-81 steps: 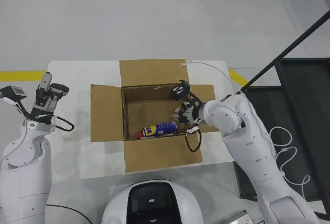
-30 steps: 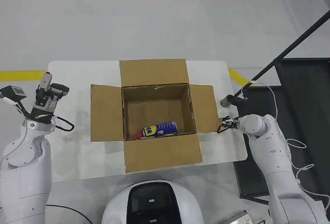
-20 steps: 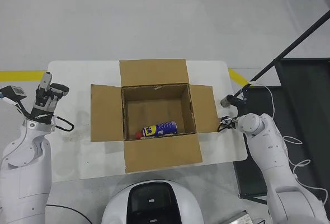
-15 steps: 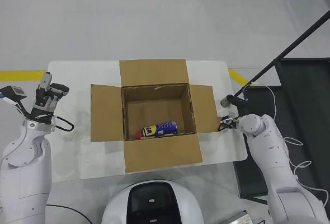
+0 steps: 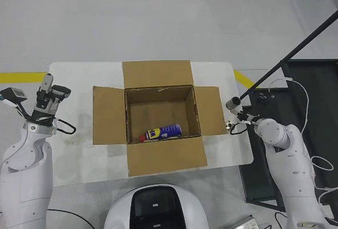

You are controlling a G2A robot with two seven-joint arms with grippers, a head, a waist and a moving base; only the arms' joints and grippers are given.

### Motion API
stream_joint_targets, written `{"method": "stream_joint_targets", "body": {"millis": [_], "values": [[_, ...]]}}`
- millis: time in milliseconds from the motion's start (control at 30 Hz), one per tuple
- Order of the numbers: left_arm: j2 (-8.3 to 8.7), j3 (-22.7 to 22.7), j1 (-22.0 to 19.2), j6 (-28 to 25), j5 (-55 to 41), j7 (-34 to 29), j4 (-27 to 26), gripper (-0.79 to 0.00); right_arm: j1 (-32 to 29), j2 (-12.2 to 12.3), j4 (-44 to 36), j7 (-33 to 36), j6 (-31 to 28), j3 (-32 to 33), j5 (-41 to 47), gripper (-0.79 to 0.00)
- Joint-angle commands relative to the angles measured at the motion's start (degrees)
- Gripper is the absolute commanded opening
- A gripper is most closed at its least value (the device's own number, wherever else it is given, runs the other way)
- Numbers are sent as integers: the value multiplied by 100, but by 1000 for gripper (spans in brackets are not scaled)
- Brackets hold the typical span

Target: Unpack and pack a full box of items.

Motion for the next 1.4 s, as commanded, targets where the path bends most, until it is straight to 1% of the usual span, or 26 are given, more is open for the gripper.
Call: {"method": "stream_joint_targets", "body": {"millis": [0, 67, 133, 200, 233, 333, 433, 533, 633, 1033, 1100, 1200, 1267, 1367], "values": [[0, 0, 0, 0, 0, 0, 0, 0, -227, 0, -638, -140, -21, 62, 18, 0], [0, 0, 0, 0, 0, 0, 0, 0, -422, 6, -1172, -235, -283, 73, 39, 0], [0, 0, 0, 0, 0, 0, 0, 0, -547, 25, -1624, -173, -885, -1, 76, 0], [0, 0, 0, 0, 0, 0, 0, 0, -568, 60, -1912, -4, -1533, -92, -59, 0], [0, 0, 0, 0, 0, 0, 0, 0, -535, 72, -2009, 103, -1894, -181, 19, 0], [0, 0, 0, 0, 0, 0, 0, 0, -269, 111, -2096, 516, -2662, -428, 115, 0], [0, 0, 0, 0, 0, 0, 0, 0, 136, 132, -2089, 819, -3274, -802, 159, 0], [0, 0, 0, 0, 0, 0, 0, 0, 547, 139, -1954, 1068, -3674, -1196, 163, 0], [0, 0, 0, 0, 0, 0, 0, 0, 814, 135, -1691, 1229, -3831, -1426, 462, 0], [0, 0, 0, 0, 0, 0, 0, 0, 814, 135, -1691, 1229, -3831, -1426, 462, 0], [0, 0, 0, 0, 0, 0, 0, 0, 828, 136, -1708, 1198, -3852, -1528, 344, 0], [0, 0, 0, 0, 0, 0, 0, 0, 1186, 136, -1655, 1265, -4316, -1869, 160, 0], [0, 0, 0, 0, 0, 0, 0, 0, 1595, 113, -1383, 1376, -4555, -2214, 51, 0], [0, 0, 0, 0, 0, 0, 0, 0, 2322, 28, -872, 1599, -4709, -2896, -199, 0]]}}
